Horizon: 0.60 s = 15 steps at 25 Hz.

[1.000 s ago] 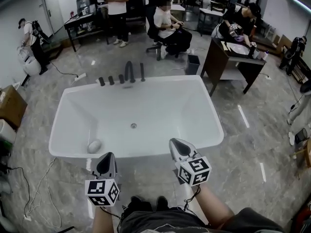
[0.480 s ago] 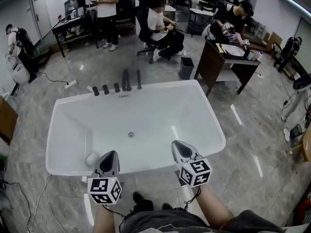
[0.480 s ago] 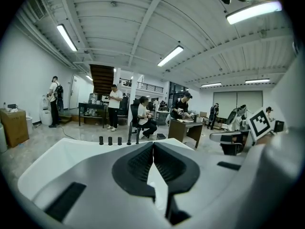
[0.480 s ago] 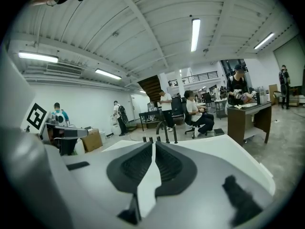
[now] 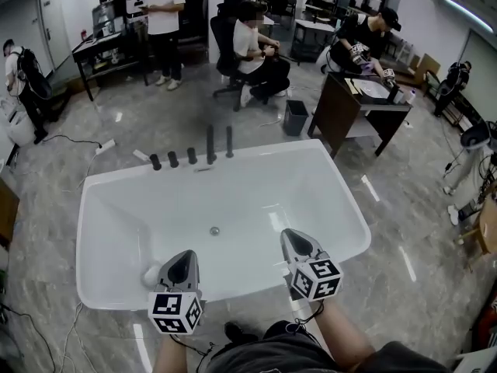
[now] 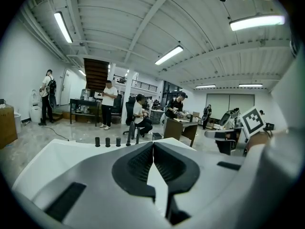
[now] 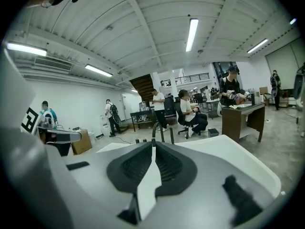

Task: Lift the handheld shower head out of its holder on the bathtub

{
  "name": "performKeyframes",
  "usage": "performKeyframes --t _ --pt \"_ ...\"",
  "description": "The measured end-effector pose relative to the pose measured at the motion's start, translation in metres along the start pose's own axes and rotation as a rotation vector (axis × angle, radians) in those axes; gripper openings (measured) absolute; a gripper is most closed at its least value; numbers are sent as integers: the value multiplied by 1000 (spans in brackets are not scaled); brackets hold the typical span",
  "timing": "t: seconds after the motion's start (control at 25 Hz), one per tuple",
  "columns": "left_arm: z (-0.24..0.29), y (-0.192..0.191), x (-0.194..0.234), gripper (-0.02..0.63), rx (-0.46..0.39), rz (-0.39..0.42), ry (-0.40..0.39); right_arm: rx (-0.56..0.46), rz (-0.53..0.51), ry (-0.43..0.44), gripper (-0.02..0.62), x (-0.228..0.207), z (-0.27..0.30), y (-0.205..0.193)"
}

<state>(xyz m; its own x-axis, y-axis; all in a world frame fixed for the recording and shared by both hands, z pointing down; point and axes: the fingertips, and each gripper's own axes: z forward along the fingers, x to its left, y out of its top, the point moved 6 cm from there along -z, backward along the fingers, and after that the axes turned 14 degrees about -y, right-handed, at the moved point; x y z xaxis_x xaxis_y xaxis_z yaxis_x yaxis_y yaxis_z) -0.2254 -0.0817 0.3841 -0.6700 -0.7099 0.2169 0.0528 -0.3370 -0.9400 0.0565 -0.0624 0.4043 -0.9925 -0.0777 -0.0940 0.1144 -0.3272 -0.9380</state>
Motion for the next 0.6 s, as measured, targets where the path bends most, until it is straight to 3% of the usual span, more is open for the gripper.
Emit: performKeyframes --t 0.32,0.6 --pt "2 -3 44 15 -15 -39 -42 28 -15 -70 34 5 30 -1" --pt "25 3 58 15 -3 -35 -36 36 5 -47 32 14 69 0"
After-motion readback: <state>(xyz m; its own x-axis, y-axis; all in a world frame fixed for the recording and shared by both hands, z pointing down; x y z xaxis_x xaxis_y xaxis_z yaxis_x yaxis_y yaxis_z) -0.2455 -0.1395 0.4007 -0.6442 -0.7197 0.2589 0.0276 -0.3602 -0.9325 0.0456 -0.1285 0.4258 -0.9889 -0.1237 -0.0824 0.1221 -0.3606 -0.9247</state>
